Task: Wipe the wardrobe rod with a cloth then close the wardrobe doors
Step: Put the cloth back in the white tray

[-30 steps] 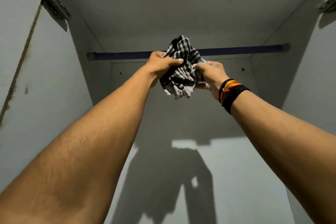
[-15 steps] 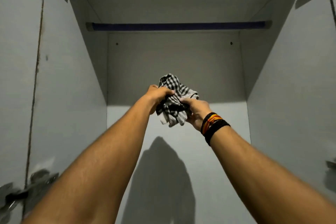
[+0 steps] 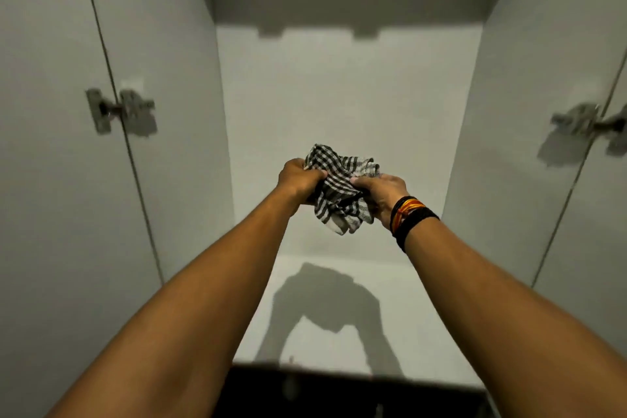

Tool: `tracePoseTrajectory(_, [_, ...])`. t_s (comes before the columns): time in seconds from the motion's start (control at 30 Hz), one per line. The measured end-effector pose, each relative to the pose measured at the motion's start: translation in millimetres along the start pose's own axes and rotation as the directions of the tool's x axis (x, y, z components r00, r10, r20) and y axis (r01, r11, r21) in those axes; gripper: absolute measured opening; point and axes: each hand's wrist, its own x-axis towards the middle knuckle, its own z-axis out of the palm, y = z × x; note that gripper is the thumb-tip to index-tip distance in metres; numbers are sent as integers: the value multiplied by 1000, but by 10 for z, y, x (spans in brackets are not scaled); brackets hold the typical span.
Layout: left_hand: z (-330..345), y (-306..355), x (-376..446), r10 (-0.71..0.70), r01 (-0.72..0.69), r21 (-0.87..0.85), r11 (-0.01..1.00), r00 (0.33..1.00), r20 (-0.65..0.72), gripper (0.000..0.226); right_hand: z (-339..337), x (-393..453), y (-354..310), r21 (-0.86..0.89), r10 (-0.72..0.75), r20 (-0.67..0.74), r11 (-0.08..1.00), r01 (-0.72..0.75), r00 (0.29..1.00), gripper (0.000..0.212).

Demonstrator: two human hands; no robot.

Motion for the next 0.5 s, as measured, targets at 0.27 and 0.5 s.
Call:
tracePoseTrajectory(0.27, [19, -2120, -1083, -118, 151, 434, 888, 988, -103, 31, 65, -887, 2024, -118, 336, 54, 937, -328, 940, 23])
tracePoseTrajectory(0.5, [-340, -3819, -2500, -253, 272, 527, 805, 961, -109, 36, 245, -1956, 3690, -353, 605, 19, 749, -560, 796, 16])
